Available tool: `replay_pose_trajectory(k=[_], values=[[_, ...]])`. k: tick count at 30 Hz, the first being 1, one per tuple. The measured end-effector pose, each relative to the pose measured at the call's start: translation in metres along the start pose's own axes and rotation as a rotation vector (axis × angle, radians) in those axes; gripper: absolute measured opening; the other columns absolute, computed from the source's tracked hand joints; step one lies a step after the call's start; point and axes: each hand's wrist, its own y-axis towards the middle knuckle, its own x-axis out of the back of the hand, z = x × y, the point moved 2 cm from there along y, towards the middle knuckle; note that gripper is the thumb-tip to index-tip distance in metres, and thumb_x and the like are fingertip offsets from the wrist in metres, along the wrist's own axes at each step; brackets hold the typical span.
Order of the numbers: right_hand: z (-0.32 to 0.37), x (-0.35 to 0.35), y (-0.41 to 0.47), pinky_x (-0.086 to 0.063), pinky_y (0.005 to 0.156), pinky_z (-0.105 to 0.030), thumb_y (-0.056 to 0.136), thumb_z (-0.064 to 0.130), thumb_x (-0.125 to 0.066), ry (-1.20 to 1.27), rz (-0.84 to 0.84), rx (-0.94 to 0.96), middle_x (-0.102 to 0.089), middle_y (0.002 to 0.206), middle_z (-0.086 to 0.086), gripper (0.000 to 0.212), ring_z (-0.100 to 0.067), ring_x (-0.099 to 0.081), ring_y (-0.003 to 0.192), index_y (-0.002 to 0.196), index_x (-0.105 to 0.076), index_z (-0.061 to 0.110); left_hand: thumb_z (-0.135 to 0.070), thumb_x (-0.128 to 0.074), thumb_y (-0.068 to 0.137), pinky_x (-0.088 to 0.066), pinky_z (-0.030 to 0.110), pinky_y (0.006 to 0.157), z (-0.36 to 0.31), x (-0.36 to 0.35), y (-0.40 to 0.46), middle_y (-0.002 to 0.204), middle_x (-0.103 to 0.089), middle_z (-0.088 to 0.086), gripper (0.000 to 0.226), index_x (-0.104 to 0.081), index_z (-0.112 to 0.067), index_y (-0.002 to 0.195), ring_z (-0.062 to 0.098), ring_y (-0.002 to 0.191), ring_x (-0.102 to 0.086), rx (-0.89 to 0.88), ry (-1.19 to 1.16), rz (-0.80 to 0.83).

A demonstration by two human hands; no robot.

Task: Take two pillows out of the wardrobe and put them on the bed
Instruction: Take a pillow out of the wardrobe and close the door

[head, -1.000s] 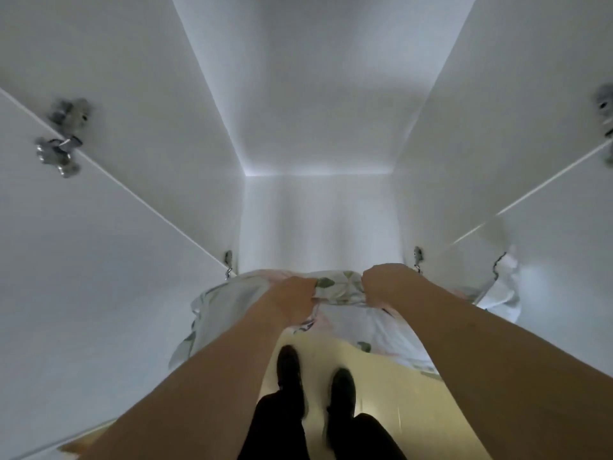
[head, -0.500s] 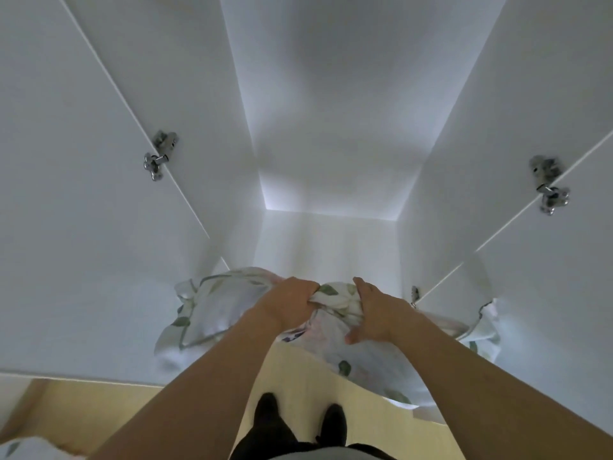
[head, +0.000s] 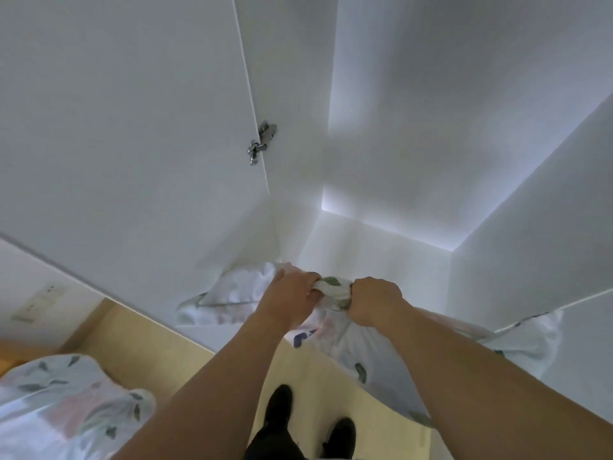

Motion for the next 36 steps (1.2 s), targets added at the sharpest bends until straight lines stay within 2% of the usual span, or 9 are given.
replay_pose_trajectory(k=[5,7,9,11,14,18,24,28,36], values=[[0.047,0.004,0.014,-0.042,0.071,-0.029,0.087,0.016,-0.047,-0.121,0.145,0.030,-0.058,0.092,0.000,0.026,-0.021,-0.059,0.091,0.109,-0.060,0.013,-0.025,-0.040,0.101,-0.042,0.027,0.093,0.067,-0.001,-0.058,0.130,-0.060,0.002,0.034,-0.056,-0.016,0.130,0.021,0.116,-0.056,0.573,-0.417,-0.100],[0.064,0.002,0.018,-0.042,0.073,-0.029,0.087,0.014,-0.051,-0.184,0.246,0.039,-0.053,0.085,0.000,0.023,-0.021,-0.056,0.089,0.108,-0.061,0.013,-0.023,-0.045,0.100,-0.044,0.033,0.089,0.103,-0.004,-0.081,0.121,-0.060,0.010,0.034,-0.055,-0.007,0.127,0.027,0.106,-0.058,0.910,-0.741,-0.142],[0.080,-0.002,0.022,-0.042,0.075,-0.030,0.085,0.012,-0.055,-0.227,0.323,0.054,-0.050,0.079,-0.001,0.014,-0.022,-0.054,0.086,0.098,-0.060,0.014,-0.027,-0.050,0.097,-0.042,0.036,0.075,0.128,0.002,-0.106,0.090,-0.054,0.009,0.039,-0.053,-0.002,0.127,0.028,0.077,-0.053,1.133,-0.990,-0.236],[0.098,-0.006,0.025,-0.043,0.075,-0.030,0.085,0.012,-0.056,-0.250,0.349,0.072,-0.048,0.075,-0.001,0.007,-0.021,-0.054,0.083,0.091,-0.056,0.014,-0.024,-0.049,0.097,-0.038,0.034,0.072,0.151,0.010,-0.121,0.083,-0.048,0.007,0.037,-0.054,-0.001,0.126,0.028,0.078,-0.046,1.226,-1.067,-0.390],[0.116,-0.007,0.027,-0.042,0.075,-0.029,0.088,0.014,-0.053,-0.261,0.325,0.082,-0.052,0.078,-0.001,0.008,-0.021,-0.054,0.081,0.094,-0.059,0.014,-0.024,-0.051,0.096,-0.041,0.032,0.077,0.165,0.029,-0.127,0.107,-0.059,0.010,0.035,-0.053,-0.005,0.125,0.030,0.094,-0.056,1.067,-0.904,-0.636],[0.127,-0.013,0.039,-0.042,0.076,-0.030,0.084,0.011,-0.055,-0.289,0.375,0.008,-0.051,0.074,-0.002,0.003,-0.021,-0.054,0.075,0.082,-0.058,0.011,-0.025,-0.049,0.097,-0.039,0.028,0.056,0.165,0.038,-0.126,0.089,-0.062,0.006,0.018,-0.055,-0.009,0.102,0.023,0.075,-0.057,0.927,-0.847,-0.733],[0.124,-0.023,0.043,-0.042,0.080,-0.032,0.085,0.016,-0.057,-0.248,0.396,-0.093,-0.051,0.096,-0.006,0.032,-0.026,-0.058,0.099,0.117,-0.060,0.011,-0.037,-0.048,0.098,-0.044,0.032,0.055,0.178,0.031,-0.134,0.075,-0.061,0.003,0.027,-0.053,-0.012,0.087,0.021,0.064,-0.057,0.903,-0.674,-0.678],[0.109,-0.033,0.031,-0.044,0.086,-0.032,0.085,0.017,-0.057,-0.213,0.379,-0.115,-0.052,0.093,-0.005,0.027,-0.025,-0.059,0.101,0.111,-0.060,0.012,-0.037,-0.050,0.097,-0.043,0.034,0.056,0.173,0.030,-0.133,0.070,-0.058,0.004,0.032,-0.051,-0.008,0.083,0.023,0.062,-0.053,0.924,-0.646,-0.674],[0.050,-0.053,-0.005,-0.043,0.076,-0.030,0.083,0.013,-0.055,-0.152,0.286,-0.106,-0.051,0.079,-0.003,0.008,-0.023,-0.054,0.081,0.091,-0.055,0.012,-0.039,-0.052,0.095,-0.039,0.030,0.050,0.111,0.000,-0.141,0.065,-0.056,0.004,0.037,-0.055,-0.005,0.079,0.019,0.058,-0.050,0.855,-0.589,-0.621]])
